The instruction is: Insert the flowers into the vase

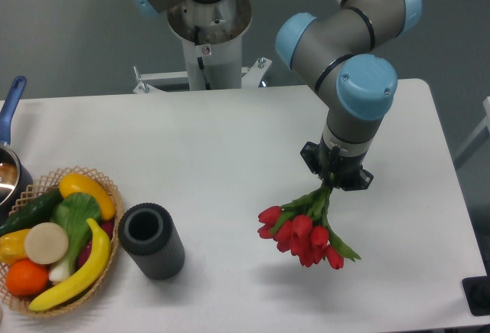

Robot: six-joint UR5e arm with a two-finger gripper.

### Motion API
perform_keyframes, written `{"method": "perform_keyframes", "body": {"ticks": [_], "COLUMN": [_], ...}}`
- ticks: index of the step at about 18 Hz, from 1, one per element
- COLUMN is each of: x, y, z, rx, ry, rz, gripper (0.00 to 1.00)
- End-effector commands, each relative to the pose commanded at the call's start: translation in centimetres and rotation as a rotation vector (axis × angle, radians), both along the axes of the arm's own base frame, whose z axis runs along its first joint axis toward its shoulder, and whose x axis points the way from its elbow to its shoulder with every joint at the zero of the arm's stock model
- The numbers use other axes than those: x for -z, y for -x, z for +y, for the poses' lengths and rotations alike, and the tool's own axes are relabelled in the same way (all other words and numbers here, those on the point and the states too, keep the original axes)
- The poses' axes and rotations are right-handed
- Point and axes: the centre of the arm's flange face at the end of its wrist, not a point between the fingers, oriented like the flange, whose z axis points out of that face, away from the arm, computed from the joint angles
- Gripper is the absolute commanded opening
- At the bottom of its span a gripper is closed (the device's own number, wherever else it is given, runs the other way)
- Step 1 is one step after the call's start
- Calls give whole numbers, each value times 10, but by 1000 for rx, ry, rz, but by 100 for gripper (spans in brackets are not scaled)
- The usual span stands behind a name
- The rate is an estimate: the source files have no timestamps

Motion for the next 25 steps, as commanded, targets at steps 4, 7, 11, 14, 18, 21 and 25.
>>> {"method": "perform_keyframes", "body": {"ticks": [4,7,11,14,18,21,25], "x": [-10,-31,-60,-81,-103,-108,-127], "y": [-3,-14,-37,-56,-78,-103,-137], "z": [6,20,43,65,96,116,139], "rx": [5,0,-2,-44,-73,-27,32], "ry": [-17,-119,-292,-469,-700,-742,-871], "rz": [11,-8,-76,-163,-295,-324,-353], "gripper": [0,0,0,0,0,0,0]}}
